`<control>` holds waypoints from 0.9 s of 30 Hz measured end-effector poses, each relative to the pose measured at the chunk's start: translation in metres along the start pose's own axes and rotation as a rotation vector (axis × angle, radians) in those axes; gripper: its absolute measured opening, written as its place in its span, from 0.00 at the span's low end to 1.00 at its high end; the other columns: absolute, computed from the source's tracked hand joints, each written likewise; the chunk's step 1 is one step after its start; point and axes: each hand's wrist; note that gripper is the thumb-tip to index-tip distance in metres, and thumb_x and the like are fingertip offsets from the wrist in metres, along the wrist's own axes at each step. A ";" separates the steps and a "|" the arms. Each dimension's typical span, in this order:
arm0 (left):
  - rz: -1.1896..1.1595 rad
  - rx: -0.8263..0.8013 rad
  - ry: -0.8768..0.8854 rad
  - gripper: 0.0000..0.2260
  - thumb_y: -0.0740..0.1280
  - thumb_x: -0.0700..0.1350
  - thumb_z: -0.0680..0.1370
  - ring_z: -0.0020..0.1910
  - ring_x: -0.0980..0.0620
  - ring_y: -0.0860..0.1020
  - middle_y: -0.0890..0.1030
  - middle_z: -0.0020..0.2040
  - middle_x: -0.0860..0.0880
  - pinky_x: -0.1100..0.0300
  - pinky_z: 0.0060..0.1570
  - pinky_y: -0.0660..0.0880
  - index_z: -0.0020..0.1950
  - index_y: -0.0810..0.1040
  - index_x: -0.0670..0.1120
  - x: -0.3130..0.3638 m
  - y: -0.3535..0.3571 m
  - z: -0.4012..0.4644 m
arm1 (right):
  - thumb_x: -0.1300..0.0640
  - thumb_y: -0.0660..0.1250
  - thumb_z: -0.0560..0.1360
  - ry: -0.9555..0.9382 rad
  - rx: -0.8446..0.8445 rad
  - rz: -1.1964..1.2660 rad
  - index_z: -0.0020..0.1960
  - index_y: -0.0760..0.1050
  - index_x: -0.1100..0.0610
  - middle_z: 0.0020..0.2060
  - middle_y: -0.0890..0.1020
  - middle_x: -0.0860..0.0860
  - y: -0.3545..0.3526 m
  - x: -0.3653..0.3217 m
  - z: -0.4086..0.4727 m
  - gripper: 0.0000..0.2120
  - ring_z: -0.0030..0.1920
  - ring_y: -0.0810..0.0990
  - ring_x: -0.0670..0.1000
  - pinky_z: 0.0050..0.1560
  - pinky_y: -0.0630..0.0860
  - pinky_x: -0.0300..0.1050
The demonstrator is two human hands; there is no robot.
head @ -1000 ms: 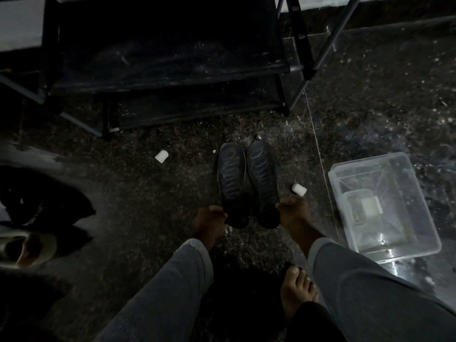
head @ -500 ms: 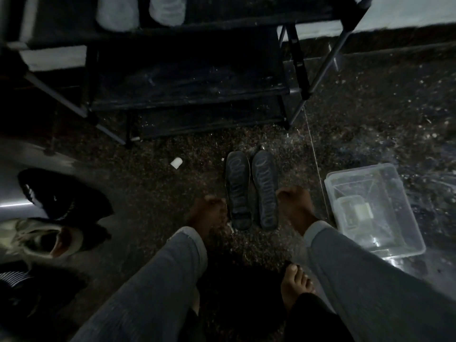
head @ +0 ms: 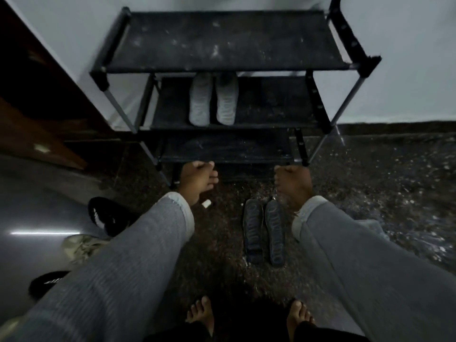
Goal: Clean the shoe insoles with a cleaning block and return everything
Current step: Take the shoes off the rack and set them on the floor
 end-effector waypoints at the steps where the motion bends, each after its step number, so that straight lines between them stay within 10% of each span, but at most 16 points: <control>1: -0.018 0.010 0.016 0.06 0.64 0.47 0.81 0.37 0.52 0.80 0.81 0.40 0.48 0.61 0.35 0.76 0.51 0.75 0.45 0.012 -0.007 -0.001 | 0.45 0.66 0.68 -0.025 0.016 0.022 0.26 0.78 0.53 0.28 0.79 0.53 0.004 -0.012 0.000 0.16 0.36 0.79 0.58 0.43 0.77 0.56; 21: 0.044 0.160 0.145 0.08 0.65 0.46 0.81 0.35 0.53 0.78 0.79 0.39 0.47 0.60 0.38 0.79 0.43 0.74 0.46 0.078 -0.056 0.088 | 0.50 0.69 0.73 -0.254 0.103 -0.060 0.41 0.81 0.60 0.42 0.85 0.57 0.105 -0.147 0.056 0.12 0.48 0.83 0.57 0.55 0.79 0.52; 27: 0.208 0.256 0.238 0.10 0.71 0.52 0.73 0.48 0.43 0.82 0.84 0.46 0.42 0.48 0.52 0.80 0.35 0.76 0.49 0.087 -0.050 0.130 | 0.52 0.70 0.74 -0.256 0.114 -0.138 0.54 0.80 0.62 0.52 0.83 0.57 0.116 -0.152 0.090 0.15 0.55 0.81 0.56 0.54 0.76 0.43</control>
Point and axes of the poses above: each hand's wrist, its own z-axis towards the middle knuckle, its own y-axis out of the palm, x = y × z
